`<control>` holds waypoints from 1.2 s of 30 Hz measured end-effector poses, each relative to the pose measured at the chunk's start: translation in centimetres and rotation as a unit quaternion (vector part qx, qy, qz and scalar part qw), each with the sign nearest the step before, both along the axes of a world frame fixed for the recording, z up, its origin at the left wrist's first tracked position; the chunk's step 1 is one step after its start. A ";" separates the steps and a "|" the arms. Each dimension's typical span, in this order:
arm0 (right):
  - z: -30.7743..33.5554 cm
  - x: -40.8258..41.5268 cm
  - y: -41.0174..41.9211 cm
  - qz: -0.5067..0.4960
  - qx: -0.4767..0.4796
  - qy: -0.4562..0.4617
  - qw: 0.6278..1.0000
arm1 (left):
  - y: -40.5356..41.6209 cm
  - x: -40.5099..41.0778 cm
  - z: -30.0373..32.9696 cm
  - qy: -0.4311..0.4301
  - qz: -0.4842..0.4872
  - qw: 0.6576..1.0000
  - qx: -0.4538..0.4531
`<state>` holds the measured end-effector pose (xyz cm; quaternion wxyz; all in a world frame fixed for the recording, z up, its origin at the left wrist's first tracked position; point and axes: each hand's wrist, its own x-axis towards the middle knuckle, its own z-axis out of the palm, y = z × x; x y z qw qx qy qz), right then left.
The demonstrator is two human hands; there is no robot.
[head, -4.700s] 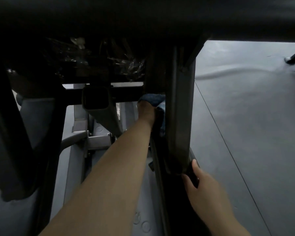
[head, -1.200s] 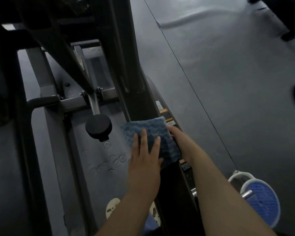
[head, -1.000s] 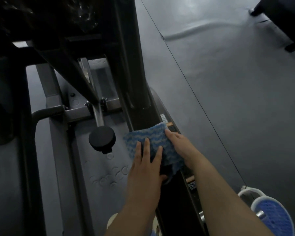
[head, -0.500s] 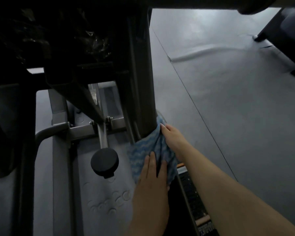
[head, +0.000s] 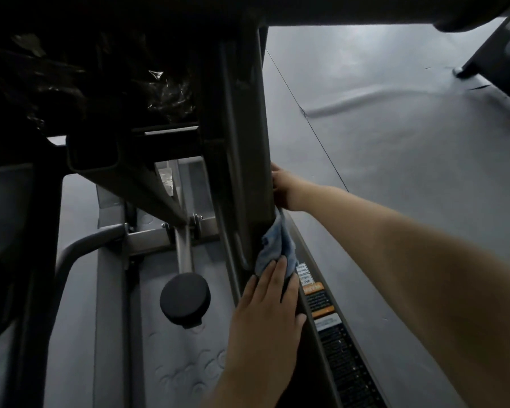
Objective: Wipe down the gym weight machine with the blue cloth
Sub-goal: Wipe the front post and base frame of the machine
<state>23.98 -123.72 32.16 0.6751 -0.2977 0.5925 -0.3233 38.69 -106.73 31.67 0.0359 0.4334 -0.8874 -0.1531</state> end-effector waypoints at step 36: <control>0.0 8.0 35.1 -0.060 0.110 0.360 0.925 | 15.9 7.8 1.0 0.127 0.089 0.969 0.191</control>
